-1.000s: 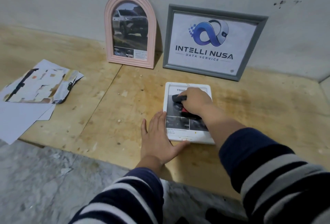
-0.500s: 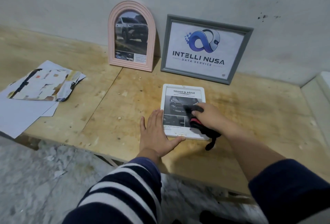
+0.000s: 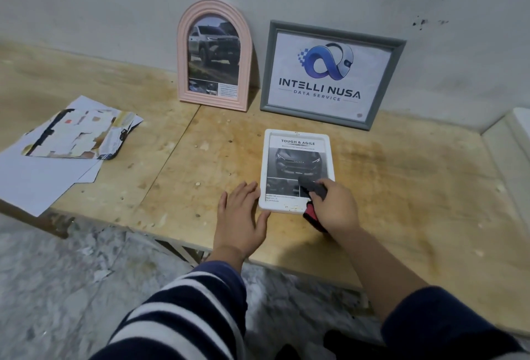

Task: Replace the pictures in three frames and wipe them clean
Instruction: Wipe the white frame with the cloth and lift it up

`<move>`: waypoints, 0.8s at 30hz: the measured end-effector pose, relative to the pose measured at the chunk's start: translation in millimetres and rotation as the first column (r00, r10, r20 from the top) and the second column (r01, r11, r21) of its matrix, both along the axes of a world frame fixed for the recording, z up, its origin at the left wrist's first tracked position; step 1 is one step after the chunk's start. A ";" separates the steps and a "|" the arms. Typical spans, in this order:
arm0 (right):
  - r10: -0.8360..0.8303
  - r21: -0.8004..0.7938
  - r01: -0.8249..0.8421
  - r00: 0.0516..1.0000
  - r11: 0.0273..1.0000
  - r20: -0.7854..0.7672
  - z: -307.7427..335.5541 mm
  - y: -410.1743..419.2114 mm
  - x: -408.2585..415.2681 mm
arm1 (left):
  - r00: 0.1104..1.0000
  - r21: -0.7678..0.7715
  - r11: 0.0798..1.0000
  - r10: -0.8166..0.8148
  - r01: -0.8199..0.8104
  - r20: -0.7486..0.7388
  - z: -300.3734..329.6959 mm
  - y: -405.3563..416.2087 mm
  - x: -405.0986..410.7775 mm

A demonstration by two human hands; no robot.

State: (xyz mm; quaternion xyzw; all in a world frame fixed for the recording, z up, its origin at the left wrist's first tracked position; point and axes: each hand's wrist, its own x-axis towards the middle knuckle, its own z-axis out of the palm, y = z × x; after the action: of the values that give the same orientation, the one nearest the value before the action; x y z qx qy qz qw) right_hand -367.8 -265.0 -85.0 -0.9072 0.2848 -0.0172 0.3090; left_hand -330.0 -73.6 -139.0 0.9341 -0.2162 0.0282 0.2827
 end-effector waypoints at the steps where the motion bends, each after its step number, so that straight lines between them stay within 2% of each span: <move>1: -0.001 -0.041 0.003 0.999 0.999 0.042 -7.4 5.0 -3.9 | 1.000 -0.003 1.000 0.000 0.000 0.004 -0.7 0.6 -0.1; 4: -0.008 -0.185 0.042 0.983 0.982 0.181 -29.9 21.2 -12.8 | 1.000 -0.002 1.000 0.002 -0.002 0.015 -2.0 1.2 1.3; 8: -0.056 -0.248 0.154 0.930 0.957 0.362 -45.1 38.4 -11.6 | 1.000 -0.015 1.000 -0.009 0.009 0.012 0.7 0.7 2.7; 12: -0.058 -0.332 0.165 0.949 0.929 0.308 -46.2 49.1 -5.1 | 0.999 -0.052 0.998 -0.028 0.027 -0.018 3.2 4.2 2.5; 16: -0.071 -0.295 0.121 0.982 0.948 0.174 -42.4 72.1 3.4 | 0.999 -0.074 0.997 -0.024 0.022 -0.026 3.6 5.1 2.5; 18: -0.053 -0.248 0.076 0.994 0.966 0.100 -37.0 83.1 8.9 | 0.999 -0.057 0.998 -0.026 0.024 -0.031 3.7 5.0 2.5; 20: -0.054 -0.154 0.069 0.994 0.986 0.100 -28.9 90.6 15.5 | 0.998 -0.028 0.999 -0.035 0.034 -0.043 4.8 4.8 2.6; 22: -0.102 0.078 0.090 0.981 0.993 0.166 -15.8 94.3 22.5 | 0.997 0.000 0.999 -0.048 0.048 -0.058 6.4 4.7 2.1; 24: -0.204 0.380 0.114 0.957 0.918 0.206 2.9 89.7 33.0 | 0.997 0.033 0.998 -0.049 0.051 -0.064 7.5 3.8 1.4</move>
State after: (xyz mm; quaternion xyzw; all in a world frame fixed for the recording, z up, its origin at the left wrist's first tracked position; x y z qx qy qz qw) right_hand -334.8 -175.3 -82.1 -0.7991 0.3165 -0.0993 0.5014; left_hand -328.6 -69.8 -131.5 0.9335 -0.2310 -0.0120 0.2740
